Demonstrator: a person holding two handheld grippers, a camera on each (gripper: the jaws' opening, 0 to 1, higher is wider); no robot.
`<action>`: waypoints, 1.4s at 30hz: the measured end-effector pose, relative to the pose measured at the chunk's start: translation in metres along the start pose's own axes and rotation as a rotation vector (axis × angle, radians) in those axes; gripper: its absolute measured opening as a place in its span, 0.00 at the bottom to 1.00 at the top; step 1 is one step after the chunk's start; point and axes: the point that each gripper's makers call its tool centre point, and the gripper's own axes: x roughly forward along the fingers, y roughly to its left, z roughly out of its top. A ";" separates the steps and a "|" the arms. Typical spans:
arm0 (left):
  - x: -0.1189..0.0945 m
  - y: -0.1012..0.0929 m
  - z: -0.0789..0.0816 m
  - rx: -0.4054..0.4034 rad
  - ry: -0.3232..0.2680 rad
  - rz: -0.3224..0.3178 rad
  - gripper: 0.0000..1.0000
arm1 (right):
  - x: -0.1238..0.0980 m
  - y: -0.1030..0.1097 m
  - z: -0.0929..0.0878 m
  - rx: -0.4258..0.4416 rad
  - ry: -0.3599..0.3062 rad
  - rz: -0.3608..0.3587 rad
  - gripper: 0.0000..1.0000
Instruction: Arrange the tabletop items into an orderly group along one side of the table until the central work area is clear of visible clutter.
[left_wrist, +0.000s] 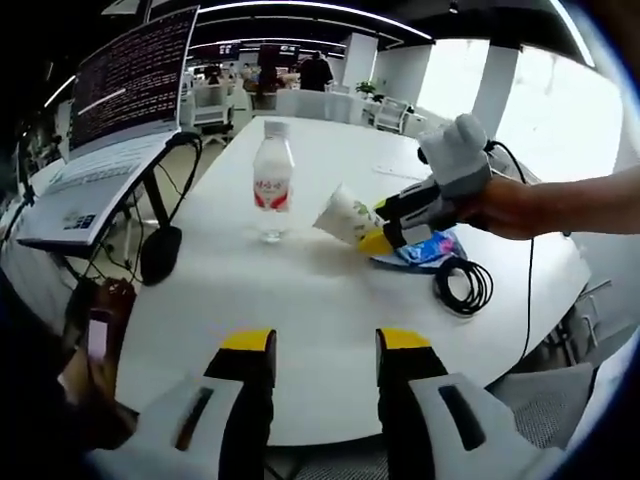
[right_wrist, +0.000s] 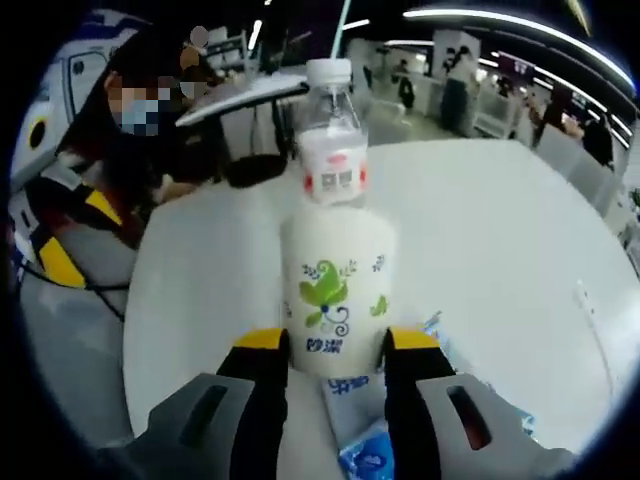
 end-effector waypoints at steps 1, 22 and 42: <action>0.000 -0.001 0.000 0.000 -0.001 -0.002 0.39 | -0.002 0.002 -0.001 0.002 -0.001 0.001 0.36; 0.000 -0.011 0.005 0.016 -0.012 -0.028 0.38 | -0.021 0.023 -0.024 0.007 0.005 0.004 0.36; 0.007 -0.031 0.027 0.041 -0.030 -0.116 0.38 | -0.044 0.038 -0.033 -0.051 -0.004 -0.015 0.36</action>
